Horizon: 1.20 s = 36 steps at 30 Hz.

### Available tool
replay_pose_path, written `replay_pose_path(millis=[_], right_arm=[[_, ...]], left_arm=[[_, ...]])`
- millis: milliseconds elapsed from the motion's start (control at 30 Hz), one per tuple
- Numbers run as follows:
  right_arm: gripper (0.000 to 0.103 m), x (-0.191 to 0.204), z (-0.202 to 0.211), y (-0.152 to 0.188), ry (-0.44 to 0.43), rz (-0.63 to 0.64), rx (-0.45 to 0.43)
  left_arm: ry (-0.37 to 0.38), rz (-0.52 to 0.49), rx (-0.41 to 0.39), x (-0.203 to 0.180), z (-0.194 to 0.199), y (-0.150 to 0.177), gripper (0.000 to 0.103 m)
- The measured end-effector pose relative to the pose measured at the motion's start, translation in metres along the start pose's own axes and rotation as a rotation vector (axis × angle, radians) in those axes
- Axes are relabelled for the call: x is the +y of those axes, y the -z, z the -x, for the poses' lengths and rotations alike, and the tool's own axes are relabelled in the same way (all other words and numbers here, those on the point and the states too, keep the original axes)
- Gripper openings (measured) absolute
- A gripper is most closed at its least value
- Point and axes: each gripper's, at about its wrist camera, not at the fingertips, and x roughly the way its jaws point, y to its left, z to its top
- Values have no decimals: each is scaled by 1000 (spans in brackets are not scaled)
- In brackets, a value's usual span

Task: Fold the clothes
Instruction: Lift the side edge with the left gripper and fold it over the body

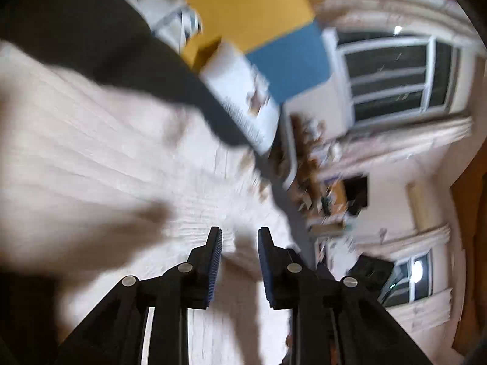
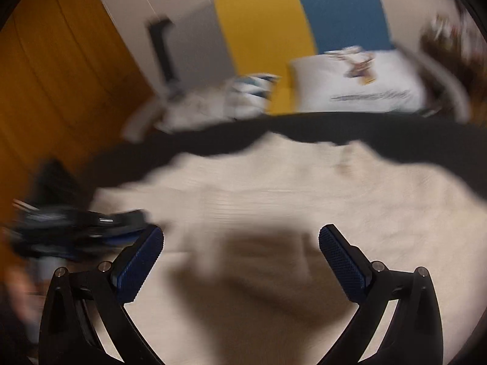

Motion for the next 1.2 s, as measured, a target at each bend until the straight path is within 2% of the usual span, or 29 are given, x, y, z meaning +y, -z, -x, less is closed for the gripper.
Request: replay_pose_path(millis=[100,200,233,267,300,333,400,500,600,700,767,800,833,867,1067,1133,1200], right_arm=[[103,2,6,5,-311,-142,-29],[103,-4,-15,14,-416,-330,-22],[103,-5,-24,19,-415,-374,-10],[101,-5,-31,24,-395,-398,1],[95,-5,-38,28,-373,-418,11],[83,-4,-44,31,-340,-426,20],[72,-3,-56,37,-255,-436,33],[71,-9,-70,43,-167,-483,43],[71,-14,-69,44,-98,-495,-7],[55,-10,-78,43,-43,-465,24],[50,-11,-85,42,-18,-473,27],[40,-11,-87,41,-12,-477,19],[19,-9,-88,41,3,-466,16],[12,-6,-89,41,24,-448,19],[8,12,-86,30,52,-356,23],[8,19,-83,25,57,-324,24],[8,26,-80,20,62,-292,26]], left_arm=[[12,102,-77,30,50,13,27],[-4,180,-145,64,92,30,27],[-6,199,-157,74,102,35,27],[-21,207,-165,81,109,38,27],[-39,213,-172,88,116,42,27],[-63,202,-177,93,122,45,27],[-84,193,-176,98,128,49,27],[-74,192,-167,105,137,52,27],[-66,191,-162,107,137,52,27],[-50,224,-147,116,131,53,27],[-47,235,-142,119,128,55,27],[-48,233,-139,119,127,56,27],[-51,231,-134,120,127,58,27],[-53,229,-129,121,126,59,28],[-41,236,-123,117,123,60,28],[-5,259,-128,119,124,62,28],[71,329,-117,123,122,61,29]])
